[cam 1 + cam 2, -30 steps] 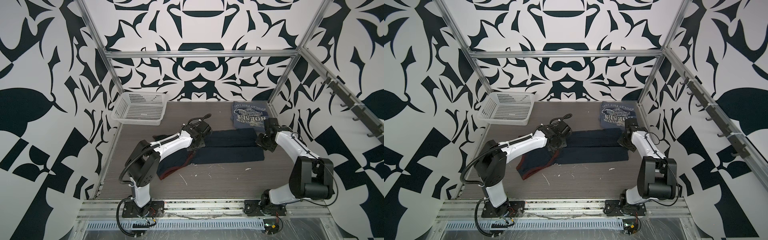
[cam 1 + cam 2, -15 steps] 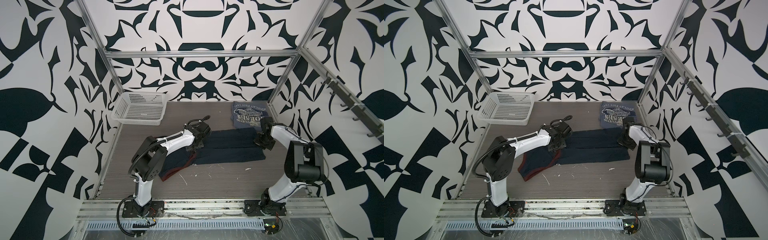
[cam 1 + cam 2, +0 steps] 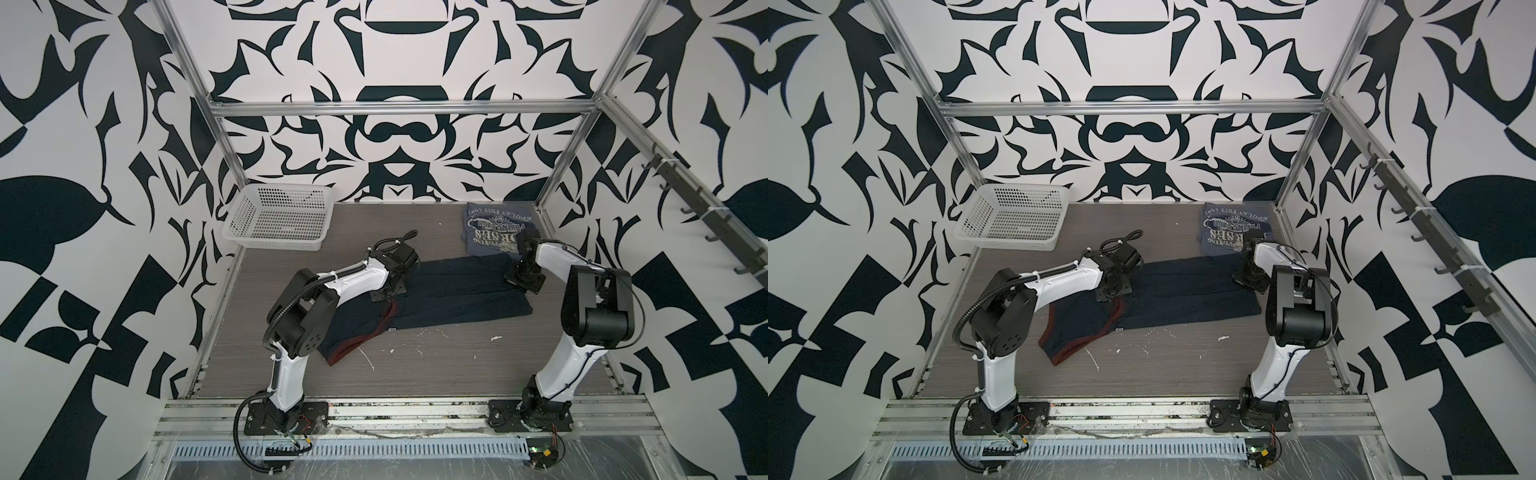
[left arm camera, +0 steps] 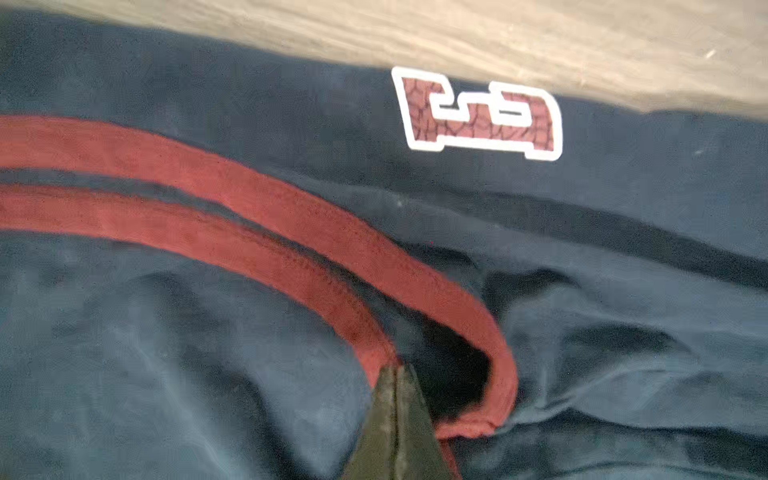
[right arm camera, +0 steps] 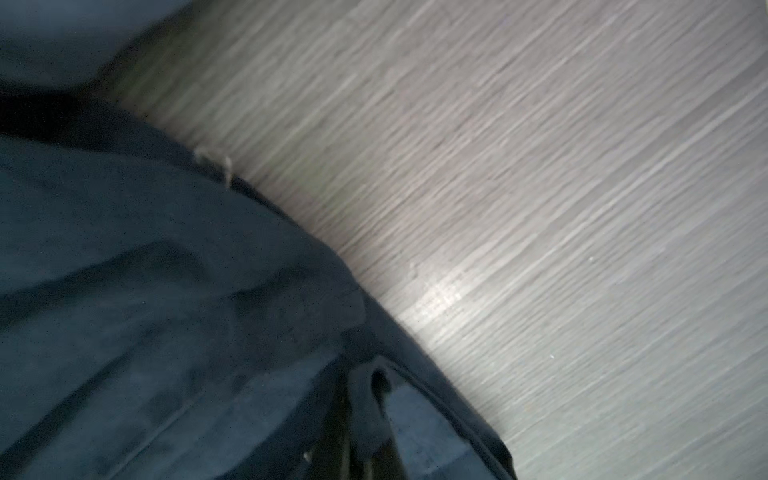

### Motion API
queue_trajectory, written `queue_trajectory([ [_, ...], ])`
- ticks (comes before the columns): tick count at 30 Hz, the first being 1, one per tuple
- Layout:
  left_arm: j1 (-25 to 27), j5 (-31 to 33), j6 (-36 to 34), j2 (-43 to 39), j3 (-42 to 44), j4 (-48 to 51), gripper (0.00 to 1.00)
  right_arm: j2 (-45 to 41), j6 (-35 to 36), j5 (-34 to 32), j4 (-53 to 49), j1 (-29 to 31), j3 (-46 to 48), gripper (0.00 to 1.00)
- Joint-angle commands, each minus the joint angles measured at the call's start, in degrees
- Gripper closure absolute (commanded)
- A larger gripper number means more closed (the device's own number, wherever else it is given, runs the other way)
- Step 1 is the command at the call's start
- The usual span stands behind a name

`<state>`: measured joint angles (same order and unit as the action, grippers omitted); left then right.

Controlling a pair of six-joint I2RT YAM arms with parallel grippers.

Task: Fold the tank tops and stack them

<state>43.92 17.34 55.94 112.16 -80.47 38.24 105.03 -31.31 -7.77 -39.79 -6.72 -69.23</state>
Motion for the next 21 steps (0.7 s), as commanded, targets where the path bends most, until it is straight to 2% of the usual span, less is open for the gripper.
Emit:
queue_trajectory([
  [1,-0.2,2.7,1.3,-3.5,1.3,-0.5,1.0,-2.3,-0.5,-1.9,-0.6,-0.2,-2.2,1.0],
  [6,-0.3,1.5,1.1,-5.2,2.5,-1.8,0.98,-2.5,-0.5,-1.8,-1.3,-0.3,-2.8,1.0],
  [7,-0.1,1.3,1.1,-5.2,2.2,-0.5,0.9,-2.4,-0.5,-1.7,-1.2,-0.3,-2.7,1.0],
  [8,0.4,1.1,1.2,-5.6,2.3,0.4,0.87,-2.5,-0.5,-1.6,-1.3,-0.2,-2.6,1.0],
  [14,2.4,-1.8,3.1,-7.3,5.6,0.3,0.72,-2.8,-0.5,-1.6,-0.7,-0.3,-1.6,1.0],
  [21,4.1,-3.6,3.3,-4.8,4.3,-1.0,0.69,-2.9,-0.3,-1.6,-0.6,-0.3,-1.2,1.0],
])
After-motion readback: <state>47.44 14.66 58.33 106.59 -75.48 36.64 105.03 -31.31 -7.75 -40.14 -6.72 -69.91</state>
